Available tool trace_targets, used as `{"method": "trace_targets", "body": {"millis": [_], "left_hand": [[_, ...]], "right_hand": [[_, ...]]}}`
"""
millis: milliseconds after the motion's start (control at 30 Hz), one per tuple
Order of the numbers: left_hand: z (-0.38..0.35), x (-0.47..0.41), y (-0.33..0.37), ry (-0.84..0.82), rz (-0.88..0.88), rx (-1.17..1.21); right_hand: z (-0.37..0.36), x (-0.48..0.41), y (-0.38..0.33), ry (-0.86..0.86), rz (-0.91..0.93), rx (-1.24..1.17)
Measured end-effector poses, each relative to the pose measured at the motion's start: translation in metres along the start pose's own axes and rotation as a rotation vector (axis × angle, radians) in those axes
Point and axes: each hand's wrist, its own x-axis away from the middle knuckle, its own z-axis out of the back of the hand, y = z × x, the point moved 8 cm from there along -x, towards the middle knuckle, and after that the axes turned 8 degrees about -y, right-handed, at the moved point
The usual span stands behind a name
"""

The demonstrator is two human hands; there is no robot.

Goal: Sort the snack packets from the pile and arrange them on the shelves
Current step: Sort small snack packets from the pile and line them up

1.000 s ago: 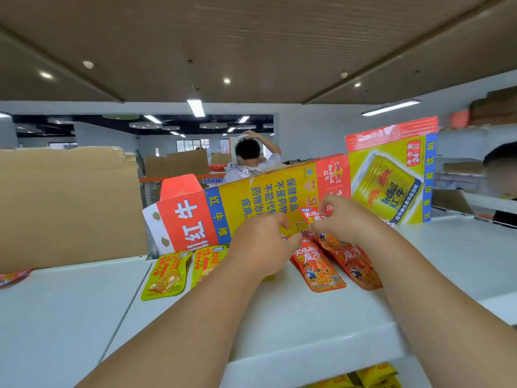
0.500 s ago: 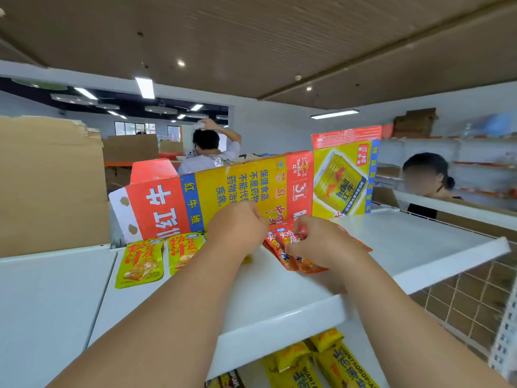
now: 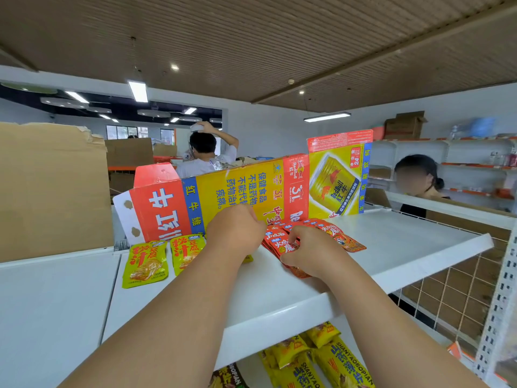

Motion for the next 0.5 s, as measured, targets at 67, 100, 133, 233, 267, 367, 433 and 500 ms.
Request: {"method": "trace_targets", "body": {"millis": [67, 100, 133, 233, 267, 367, 433, 500], "left_hand": [[0.0, 0.0008, 0.0023, -0.004, -0.007, -0.005], [0.0003, 0.0014, 0.0033, -0.005, -0.01, -0.01], [0.0003, 0.0018, 0.0043, -0.006, -0.013, -0.015], [0.0, 0.0022, 0.0061, -0.015, -0.015, -0.034], [-0.0006, 0.0018, 0.0062, -0.022, -0.015, -0.039], [-0.003, 0.0009, 0.0065, -0.046, -0.019, -0.057], [-0.0039, 0.0003, 0.0068, -0.052, -0.02, -0.066], [-0.0048, -0.0008, 0.0067, -0.055, -0.018, -0.068]], "right_hand": [[0.0007, -0.0002, 0.0001, 0.01, 0.006, -0.005], [0.0011, -0.0004, -0.0003, 0.013, 0.008, -0.007], [0.0014, -0.0009, -0.0005, 0.015, 0.01, -0.011], [0.0009, -0.0023, -0.0017, 0.019, 0.023, -0.004], [0.0, -0.003, -0.002, 0.017, 0.024, -0.002], [-0.0021, -0.0045, -0.0018, 0.02, 0.025, -0.013], [-0.0029, -0.0049, -0.0014, 0.022, 0.029, -0.021], [-0.0039, -0.0048, -0.0004, 0.022, 0.034, -0.03]]}}
